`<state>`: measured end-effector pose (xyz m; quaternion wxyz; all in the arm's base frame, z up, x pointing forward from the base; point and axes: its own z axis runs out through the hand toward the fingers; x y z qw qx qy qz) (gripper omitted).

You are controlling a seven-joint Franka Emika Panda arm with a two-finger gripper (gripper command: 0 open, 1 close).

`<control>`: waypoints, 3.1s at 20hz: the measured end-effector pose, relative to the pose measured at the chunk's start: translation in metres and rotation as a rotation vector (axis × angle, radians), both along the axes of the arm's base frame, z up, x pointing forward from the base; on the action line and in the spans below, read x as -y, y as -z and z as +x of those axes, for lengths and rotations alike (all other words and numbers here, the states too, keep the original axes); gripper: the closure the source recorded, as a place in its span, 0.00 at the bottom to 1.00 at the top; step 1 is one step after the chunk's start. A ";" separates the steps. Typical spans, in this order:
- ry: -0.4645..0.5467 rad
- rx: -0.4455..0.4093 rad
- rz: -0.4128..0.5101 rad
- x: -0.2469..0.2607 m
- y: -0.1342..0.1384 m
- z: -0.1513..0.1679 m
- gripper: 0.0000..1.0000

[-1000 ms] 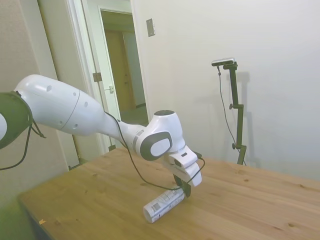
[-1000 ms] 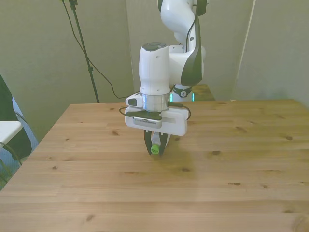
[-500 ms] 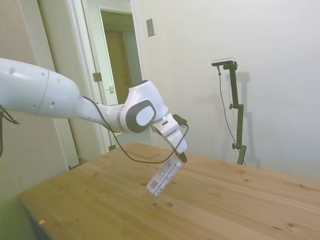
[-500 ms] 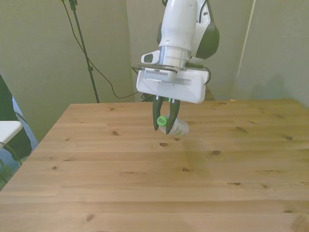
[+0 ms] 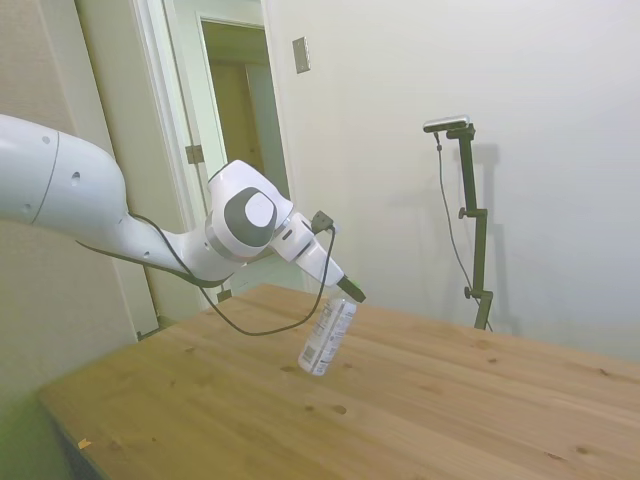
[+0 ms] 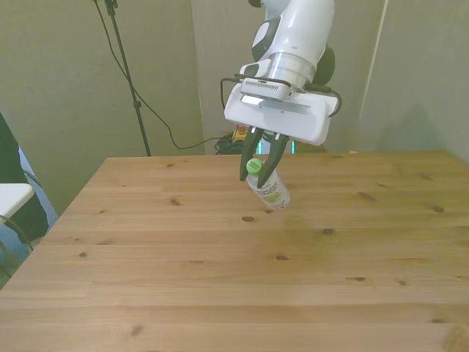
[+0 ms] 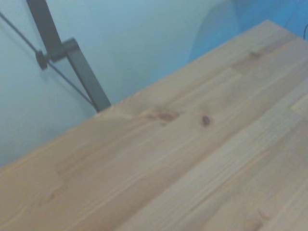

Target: Stand the water bottle

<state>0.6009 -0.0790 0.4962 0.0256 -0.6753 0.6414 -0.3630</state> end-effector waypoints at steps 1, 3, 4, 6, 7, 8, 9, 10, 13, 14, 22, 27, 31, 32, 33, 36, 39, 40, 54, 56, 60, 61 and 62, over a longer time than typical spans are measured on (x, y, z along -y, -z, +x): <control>0.011 0.023 -0.023 -0.003 0.004 0.005 1.00; 0.043 0.069 -0.065 -0.007 0.012 0.019 1.00; 0.057 0.090 -0.081 -0.010 0.018 0.026 1.00; 0.085 0.126 -0.103 -0.014 0.028 0.039 1.00; 0.099 0.140 -0.114 -0.015 0.031 0.044 1.00; 0.114 0.156 -0.129 -0.015 0.032 0.049 1.00; 0.131 0.174 -0.151 -0.014 0.031 0.053 1.00; 0.148 0.193 -0.171 -0.014 0.030 0.057 1.00; 0.195 0.244 -0.235 -0.014 0.028 0.065 1.00; 0.206 0.254 -0.249 -0.015 0.029 0.068 1.00; 0.290 0.322 -0.353 -0.017 0.054 0.085 1.00; 0.318 0.344 -0.394 -0.022 0.047 0.101 1.00; 0.322 0.332 -0.405 -0.022 0.062 0.112 1.00; 0.321 0.331 -0.407 -0.022 0.065 0.114 1.00; 0.319 0.331 -0.410 -0.022 0.067 0.116 1.00; 0.317 0.331 -0.414 -0.022 0.071 0.121 1.00; 0.314 0.321 -0.415 -0.023 0.079 0.122 1.00; 0.314 0.319 -0.415 -0.023 0.081 0.122 1.00; 0.303 0.312 -0.417 -0.027 0.086 0.122 0.00; 0.302 0.307 -0.415 -0.028 0.088 0.120 0.00; 0.293 0.298 -0.407 -0.035 0.091 0.117 0.00; 0.291 0.299 -0.402 -0.037 0.089 0.116 0.00; 0.289 0.300 -0.397 -0.039 0.087 0.114 0.00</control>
